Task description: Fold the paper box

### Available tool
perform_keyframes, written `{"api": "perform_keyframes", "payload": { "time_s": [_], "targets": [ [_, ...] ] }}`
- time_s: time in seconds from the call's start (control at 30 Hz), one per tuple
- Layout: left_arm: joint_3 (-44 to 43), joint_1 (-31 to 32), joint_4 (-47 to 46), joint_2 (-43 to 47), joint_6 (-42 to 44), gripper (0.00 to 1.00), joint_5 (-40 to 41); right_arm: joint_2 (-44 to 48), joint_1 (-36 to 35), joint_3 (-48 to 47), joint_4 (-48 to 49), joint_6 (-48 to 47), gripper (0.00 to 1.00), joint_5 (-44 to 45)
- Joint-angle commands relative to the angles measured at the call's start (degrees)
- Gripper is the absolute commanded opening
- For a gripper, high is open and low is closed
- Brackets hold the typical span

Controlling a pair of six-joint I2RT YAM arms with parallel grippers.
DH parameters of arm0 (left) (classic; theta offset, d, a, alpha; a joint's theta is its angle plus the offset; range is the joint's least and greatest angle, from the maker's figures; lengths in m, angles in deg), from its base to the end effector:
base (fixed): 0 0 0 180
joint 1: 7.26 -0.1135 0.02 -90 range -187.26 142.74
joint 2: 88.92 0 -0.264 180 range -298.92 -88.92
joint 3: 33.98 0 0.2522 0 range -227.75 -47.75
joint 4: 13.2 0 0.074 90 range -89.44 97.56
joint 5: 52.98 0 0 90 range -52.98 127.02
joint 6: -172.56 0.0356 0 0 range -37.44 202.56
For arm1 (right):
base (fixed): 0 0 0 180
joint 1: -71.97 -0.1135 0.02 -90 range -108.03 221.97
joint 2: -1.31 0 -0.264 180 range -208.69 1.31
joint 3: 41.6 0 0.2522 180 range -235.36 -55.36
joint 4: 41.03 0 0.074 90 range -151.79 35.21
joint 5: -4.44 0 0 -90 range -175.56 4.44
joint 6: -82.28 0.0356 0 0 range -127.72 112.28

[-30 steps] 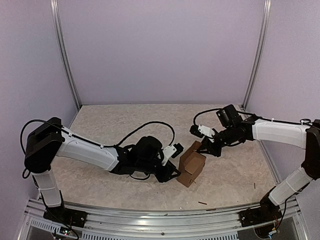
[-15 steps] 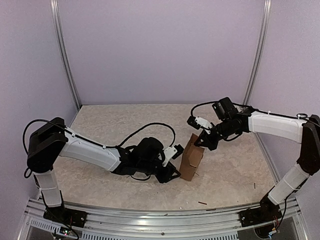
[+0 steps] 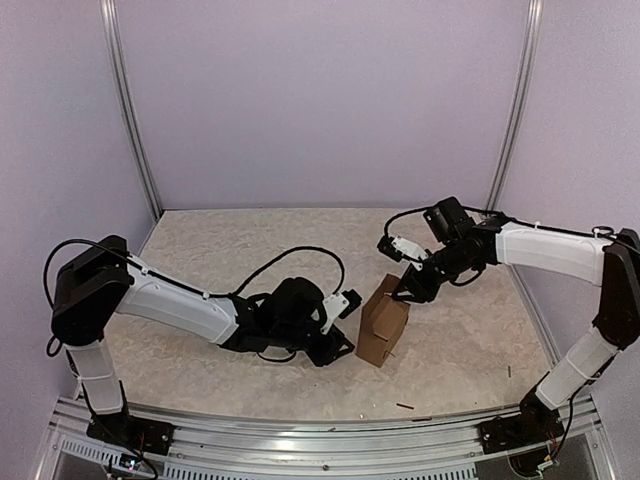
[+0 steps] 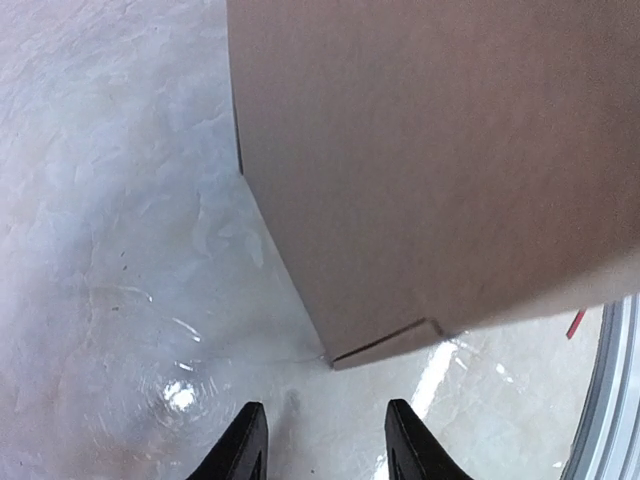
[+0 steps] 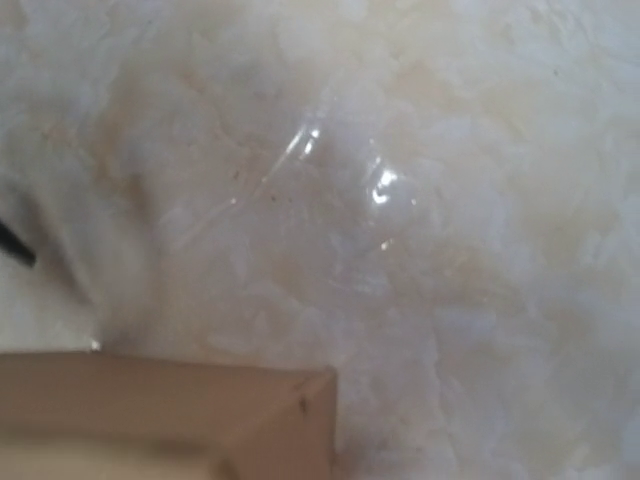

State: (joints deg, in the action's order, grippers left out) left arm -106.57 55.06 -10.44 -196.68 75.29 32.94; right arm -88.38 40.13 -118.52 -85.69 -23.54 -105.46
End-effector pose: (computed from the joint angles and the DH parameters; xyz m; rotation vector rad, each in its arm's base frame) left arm 0.1803 -0.3493 0.1523 1.1151 2.0519 -0.7192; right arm 0.2675 0.1804 0.2312 -1.1605 2.3009 0.5518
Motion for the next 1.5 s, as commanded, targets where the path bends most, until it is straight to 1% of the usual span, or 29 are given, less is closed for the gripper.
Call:
{"api": "perform_keyframes", "payload": {
  "time_s": [0.0,0.1,0.17,0.27,0.33,0.5,0.6,0.67,0.77,0.87,0.93,1.07,1.2,1.33,1.47],
  "targets": [
    [3.3,-0.4,2.7,4.0,0.3,0.40,0.7,5.3,0.1,-0.1,-5.0,-2.8,0.34,1.4],
    [3.9,0.2,4.2,5.7,0.7,0.40,-1.2,7.8,1.2,-0.1,-7.9,-5.7,0.41,1.3],
    [3.8,0.7,4.6,6.4,0.9,0.40,-1.5,8.9,2.8,-0.3,-9.6,-8.6,0.43,0.5],
    [3.8,1.4,3.4,6.7,1.0,0.40,-1.8,9.2,6.8,-0.9,-9.6,-11.9,0.43,-1.8],
    [3.2,1.5,2.6,6.2,1.0,0.40,-1.8,8.3,9.1,-1.2,-7.6,-13.0,0.43,-1.9],
    [0.9,1.6,2.1,4.1,2.0,0.40,-2.2,4.5,10.6,-0.7,-0.2,-12.6,0.39,0.6],
    [-0.6,1.6,1.1,2.8,1.6,0.40,-1.8,2.5,10.6,0.6,4.5,-12.2,0.38,1.9],
    [-2.3,1.6,1.3,1.6,1.4,0.40,-1.9,1.1,10.5,1.0,5.6,-12.6,0.38,1.6],
    [-4.0,1.6,1.7,-0.5,1.7,0.40,-0.7,1.0,10.3,2.3,5.5,-13.1,0.38,-1.2],
    [-3.8,1.4,1.6,-1.0,2.4,0.39,3.1,2.9,9.1,5.1,5.1,-14.8,0.38,-2.9],
    [-3.4,0.5,1.6,-0.9,3.0,0.39,5.0,4.2,8.6,7.1,4.0,-16.7,0.38,-5.2],
    [-2.7,-2.6,0.9,-0.5,4.7,0.39,6.4,7.0,8.3,10.2,1.6,-20.8,0.38,-9.8],
    [-3.2,-6.5,-0.8,-0.8,7.0,0.39,4.8,8.2,7.5,12.0,-1.2,-22.7,0.38,-15.1],
    [-5.5,-9.6,-1.9,-2.5,9.0,0.39,2.6,9.0,4.7,13.3,-1.3,-21.9,0.39,-17.0],
    [-6.7,-11.0,-1.9,-4.0,9.4,0.39,1.7,10.2,1.8,14.2,-0.5,-20.5,0.41,-18.3]
  ]
}}
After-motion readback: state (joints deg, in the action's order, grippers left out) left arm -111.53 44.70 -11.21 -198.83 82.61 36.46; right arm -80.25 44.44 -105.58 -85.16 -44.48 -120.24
